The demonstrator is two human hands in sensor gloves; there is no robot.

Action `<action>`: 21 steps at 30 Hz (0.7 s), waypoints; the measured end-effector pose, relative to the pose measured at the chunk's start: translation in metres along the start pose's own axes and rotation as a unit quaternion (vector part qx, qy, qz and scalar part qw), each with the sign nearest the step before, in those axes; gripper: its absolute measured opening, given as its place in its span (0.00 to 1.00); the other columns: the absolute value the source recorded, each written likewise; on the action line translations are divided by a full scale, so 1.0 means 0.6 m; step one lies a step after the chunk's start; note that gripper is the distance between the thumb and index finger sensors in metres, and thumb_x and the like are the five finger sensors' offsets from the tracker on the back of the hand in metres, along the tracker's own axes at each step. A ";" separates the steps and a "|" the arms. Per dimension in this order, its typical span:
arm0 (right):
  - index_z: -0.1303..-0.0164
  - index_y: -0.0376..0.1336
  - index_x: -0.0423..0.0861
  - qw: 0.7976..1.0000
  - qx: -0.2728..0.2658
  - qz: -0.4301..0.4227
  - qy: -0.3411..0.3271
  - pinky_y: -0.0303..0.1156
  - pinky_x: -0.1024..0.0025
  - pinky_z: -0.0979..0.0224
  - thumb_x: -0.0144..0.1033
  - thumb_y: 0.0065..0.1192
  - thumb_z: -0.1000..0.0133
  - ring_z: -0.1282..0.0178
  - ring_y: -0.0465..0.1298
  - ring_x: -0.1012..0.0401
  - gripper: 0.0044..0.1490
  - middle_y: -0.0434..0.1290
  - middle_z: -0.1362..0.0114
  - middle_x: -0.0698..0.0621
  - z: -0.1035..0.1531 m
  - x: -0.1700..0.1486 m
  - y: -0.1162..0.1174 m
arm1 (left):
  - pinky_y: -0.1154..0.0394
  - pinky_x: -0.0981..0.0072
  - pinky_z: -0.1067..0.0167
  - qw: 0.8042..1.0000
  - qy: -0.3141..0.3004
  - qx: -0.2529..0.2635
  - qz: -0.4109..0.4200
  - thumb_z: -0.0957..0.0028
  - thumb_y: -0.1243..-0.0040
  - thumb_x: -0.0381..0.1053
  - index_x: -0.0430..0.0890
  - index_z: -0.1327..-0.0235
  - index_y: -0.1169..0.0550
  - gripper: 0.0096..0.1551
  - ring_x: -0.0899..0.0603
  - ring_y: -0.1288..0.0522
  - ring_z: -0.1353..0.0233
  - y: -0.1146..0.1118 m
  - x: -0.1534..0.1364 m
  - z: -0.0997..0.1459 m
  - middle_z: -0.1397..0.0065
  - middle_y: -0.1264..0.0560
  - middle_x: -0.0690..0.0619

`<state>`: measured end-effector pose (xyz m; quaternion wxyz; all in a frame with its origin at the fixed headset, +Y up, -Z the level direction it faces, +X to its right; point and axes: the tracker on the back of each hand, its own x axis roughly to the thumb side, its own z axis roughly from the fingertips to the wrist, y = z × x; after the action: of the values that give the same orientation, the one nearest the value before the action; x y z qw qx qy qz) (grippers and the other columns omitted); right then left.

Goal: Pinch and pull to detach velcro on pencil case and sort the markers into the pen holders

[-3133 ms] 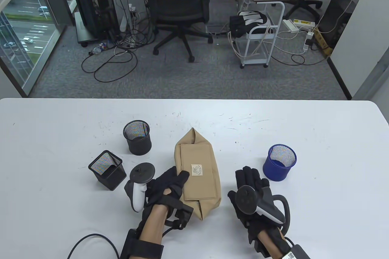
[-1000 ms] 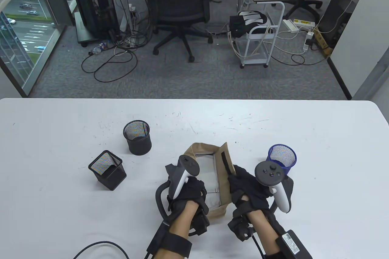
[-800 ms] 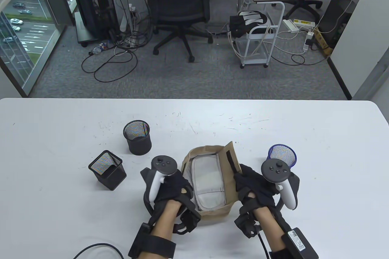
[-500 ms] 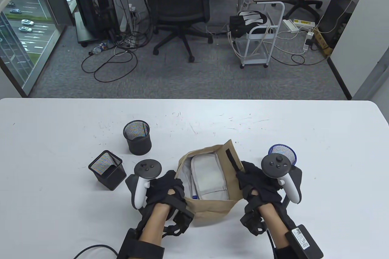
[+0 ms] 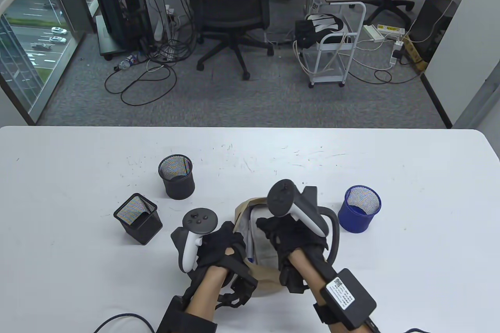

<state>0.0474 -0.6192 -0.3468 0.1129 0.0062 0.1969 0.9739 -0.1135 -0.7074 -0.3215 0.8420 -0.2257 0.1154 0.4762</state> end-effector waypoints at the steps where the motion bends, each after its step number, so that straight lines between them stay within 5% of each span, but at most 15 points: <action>1: 0.27 0.64 0.38 1.000 0.006 0.012 0.004 0.76 0.47 0.41 0.53 0.76 0.53 0.36 0.80 0.42 0.49 0.75 0.27 0.35 -0.009 0.009 0.010 | 0.08 0.58 0.60 1.000 -0.002 -0.001 0.002 0.40 0.47 0.43 0.30 0.18 0.40 0.39 0.28 0.18 0.36 -0.001 0.000 0.001 0.24 0.30 0.25; 9: 0.19 0.54 0.36 0.991 0.006 0.135 0.019 0.70 0.40 0.34 0.58 0.78 0.57 0.24 0.70 0.38 0.63 0.63 0.18 0.32 -0.046 0.044 0.082 | 0.08 0.59 0.60 1.000 -0.004 -0.001 0.030 0.40 0.47 0.43 0.30 0.18 0.40 0.39 0.28 0.18 0.36 0.010 -0.015 0.010 0.24 0.31 0.25; 14: 0.20 0.54 0.37 0.988 -0.023 0.155 -0.003 0.71 0.41 0.33 0.52 0.80 0.55 0.24 0.71 0.39 0.60 0.64 0.18 0.33 -0.027 0.048 0.085 | 0.08 0.59 0.60 0.999 0.003 0.009 0.043 0.40 0.47 0.43 0.30 0.18 0.40 0.39 0.28 0.18 0.36 0.024 -0.021 0.011 0.24 0.31 0.25; 21: 0.17 0.50 0.41 0.969 -0.208 0.137 0.006 0.67 0.41 0.27 0.40 0.78 0.50 0.18 0.65 0.40 0.55 0.57 0.14 0.35 0.033 0.017 0.025 | 0.08 0.60 0.60 0.997 0.008 0.026 0.071 0.40 0.48 0.44 0.30 0.18 0.41 0.39 0.29 0.18 0.35 0.036 -0.029 0.011 0.24 0.31 0.25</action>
<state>0.0356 -0.6226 -0.3229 -0.0242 0.0036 -0.0116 0.9996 -0.1410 -0.7073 -0.3145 0.8106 -0.1982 0.1502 0.5301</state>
